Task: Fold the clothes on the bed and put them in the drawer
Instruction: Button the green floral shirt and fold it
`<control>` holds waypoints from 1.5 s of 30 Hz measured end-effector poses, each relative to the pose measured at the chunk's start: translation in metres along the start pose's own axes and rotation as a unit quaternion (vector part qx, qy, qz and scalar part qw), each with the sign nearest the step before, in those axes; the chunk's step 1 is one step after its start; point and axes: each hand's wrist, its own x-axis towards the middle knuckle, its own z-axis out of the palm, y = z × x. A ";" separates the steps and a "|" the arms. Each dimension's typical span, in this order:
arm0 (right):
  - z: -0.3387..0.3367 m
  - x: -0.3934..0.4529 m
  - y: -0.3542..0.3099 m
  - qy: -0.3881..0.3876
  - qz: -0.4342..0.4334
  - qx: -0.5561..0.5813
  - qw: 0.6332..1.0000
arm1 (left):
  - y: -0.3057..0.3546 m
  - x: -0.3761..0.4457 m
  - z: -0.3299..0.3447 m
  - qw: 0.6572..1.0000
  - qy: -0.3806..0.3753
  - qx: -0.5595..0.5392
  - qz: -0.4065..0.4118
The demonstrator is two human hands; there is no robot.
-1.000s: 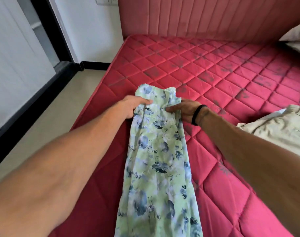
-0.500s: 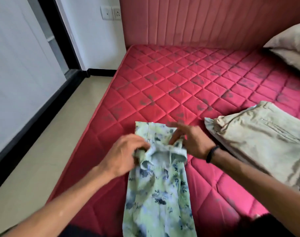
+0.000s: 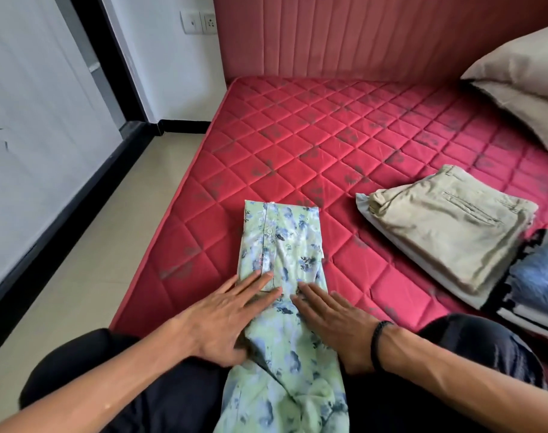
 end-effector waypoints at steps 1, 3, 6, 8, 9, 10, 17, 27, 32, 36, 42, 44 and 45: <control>0.000 -0.008 -0.004 -0.006 0.006 -0.001 1.000 | 0.005 -0.005 -0.003 1.000 -0.004 0.000 0.011; 0.008 -0.015 -0.009 0.013 0.006 0.004 1.000 | 0.010 -0.012 -0.008 1.000 0.001 0.008 0.030; 0.014 -0.020 -0.013 0.110 -0.037 -0.012 0.993 | 0.008 -0.014 -0.014 0.999 0.001 0.014 0.038; 0.011 -0.020 -0.017 0.129 -0.090 -0.019 0.987 | 0.009 -0.017 -0.017 0.998 0.002 0.018 0.053; 0.010 -0.020 -0.017 0.153 -0.115 -0.041 0.981 | 0.010 -0.020 -0.016 0.998 -0.002 0.020 0.059; 0.007 -0.022 -0.018 0.168 -0.132 -0.066 0.975 | 0.010 -0.025 -0.016 0.998 -0.004 0.021 0.065; -0.001 -0.013 -0.018 0.128 -0.206 -0.008 0.970 | 0.006 -0.040 -0.008 0.995 -0.029 0.046 0.078; -0.039 0.001 0.008 0.249 -0.036 0.407 0.878 | -0.027 -0.015 -0.001 0.895 0.153 -0.420 -0.009; -0.092 0.026 0.033 0.300 0.127 0.666 0.671 | -0.013 0.043 -0.057 0.716 0.334 -0.596 -0.141; -0.083 0.070 0.061 0.305 0.191 0.752 0.553 | -0.040 0.109 -0.048 0.542 0.326 -0.675 -0.380; -0.034 0.083 0.065 0.280 0.229 0.745 0.560 | -0.019 0.100 -0.014 0.615 0.248 -0.642 -0.386; -0.039 0.090 0.065 0.366 0.230 0.652 0.623 | -0.009 0.089 -0.002 0.660 0.296 -0.582 -0.370; -0.043 0.094 0.063 0.401 0.219 0.608 0.649 | -0.003 0.085 0.003 0.672 0.323 -0.545 -0.384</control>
